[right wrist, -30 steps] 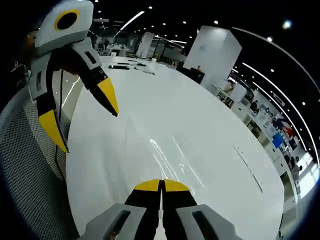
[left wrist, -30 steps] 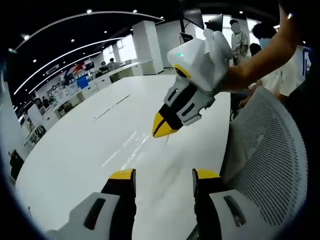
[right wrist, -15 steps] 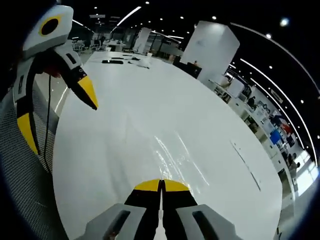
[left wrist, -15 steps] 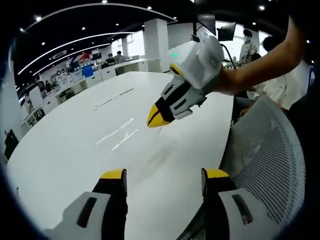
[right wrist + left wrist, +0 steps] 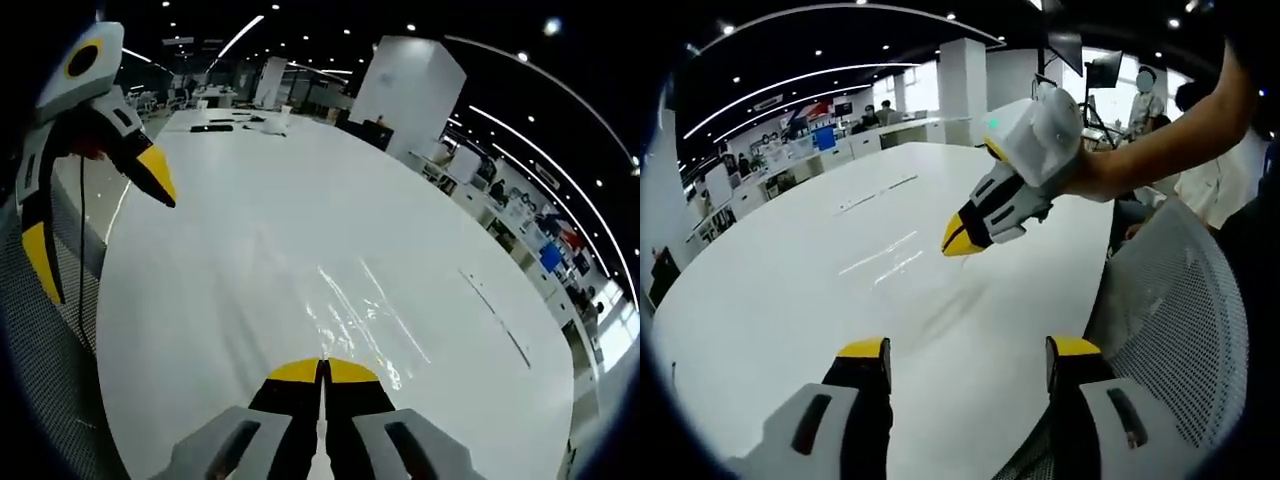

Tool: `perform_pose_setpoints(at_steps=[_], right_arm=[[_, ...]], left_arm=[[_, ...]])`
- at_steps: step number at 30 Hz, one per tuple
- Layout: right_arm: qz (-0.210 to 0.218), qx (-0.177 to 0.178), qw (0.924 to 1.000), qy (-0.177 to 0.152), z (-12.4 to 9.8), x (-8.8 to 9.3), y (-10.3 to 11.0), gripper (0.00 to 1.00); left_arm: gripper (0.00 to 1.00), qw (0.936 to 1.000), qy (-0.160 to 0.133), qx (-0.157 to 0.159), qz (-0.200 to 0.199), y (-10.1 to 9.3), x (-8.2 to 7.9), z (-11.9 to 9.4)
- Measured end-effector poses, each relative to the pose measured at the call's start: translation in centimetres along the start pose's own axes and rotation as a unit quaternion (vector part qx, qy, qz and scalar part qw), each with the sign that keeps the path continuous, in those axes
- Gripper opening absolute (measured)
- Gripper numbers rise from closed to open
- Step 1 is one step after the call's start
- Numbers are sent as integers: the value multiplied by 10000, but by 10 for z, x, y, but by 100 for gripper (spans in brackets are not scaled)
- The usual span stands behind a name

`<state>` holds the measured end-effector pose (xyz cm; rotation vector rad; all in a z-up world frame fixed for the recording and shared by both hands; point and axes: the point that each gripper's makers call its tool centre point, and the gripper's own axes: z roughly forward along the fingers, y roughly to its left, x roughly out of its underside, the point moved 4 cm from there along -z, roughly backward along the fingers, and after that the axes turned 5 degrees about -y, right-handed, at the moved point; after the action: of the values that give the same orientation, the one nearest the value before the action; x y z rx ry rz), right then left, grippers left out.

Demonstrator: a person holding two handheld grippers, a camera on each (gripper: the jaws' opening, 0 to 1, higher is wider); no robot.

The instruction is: Open the resealable bag by pulling the two sides of the seal apart until the entire bag opening is separated and visibly accessible.

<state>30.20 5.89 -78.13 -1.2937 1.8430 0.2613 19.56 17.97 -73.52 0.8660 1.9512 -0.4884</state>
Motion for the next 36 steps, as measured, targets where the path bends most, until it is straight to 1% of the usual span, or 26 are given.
perform_pose_setpoints(at_steps=[3,5,7,11,14,21,25,28,32,36], right_arm=[[-43,20,10000,51,-1,4,0,0],[-22,58,10000,22,-4,5,-1,2],[138,-4,9999,33,-6,8,2,3],[217,-33,9997,52,-11,16,9,9],[503,-75,9987,62,-14,19,16,13],[780,-172,9968,-102,-25,15,30,14],[894,-191,9954,-293,-37,7,36,16],[1175,-136,9919,-455,-50,4,39,20],[1424,-46,9882,-571,-65,5,40,24],[1768,-8,9820,-671,-84,10,43,29]], left_arm=[[61,10000,5,-29,9,1,0,-1],[61,10000,4,-38,-1,2,1,-2],[61,10000,10,-41,-8,1,1,-2],[62,10000,32,-40,3,0,2,-3],[62,10000,-6,-44,-1,-2,0,-4],[63,9999,-47,-96,-24,-3,-2,-7],[63,9998,-77,-156,-25,-3,-3,-12],[65,9997,-113,-229,-64,-3,-2,-16],[66,9993,-184,-315,-125,-4,-2,-22],[67,9988,-217,-409,-149,-8,0,-28]])
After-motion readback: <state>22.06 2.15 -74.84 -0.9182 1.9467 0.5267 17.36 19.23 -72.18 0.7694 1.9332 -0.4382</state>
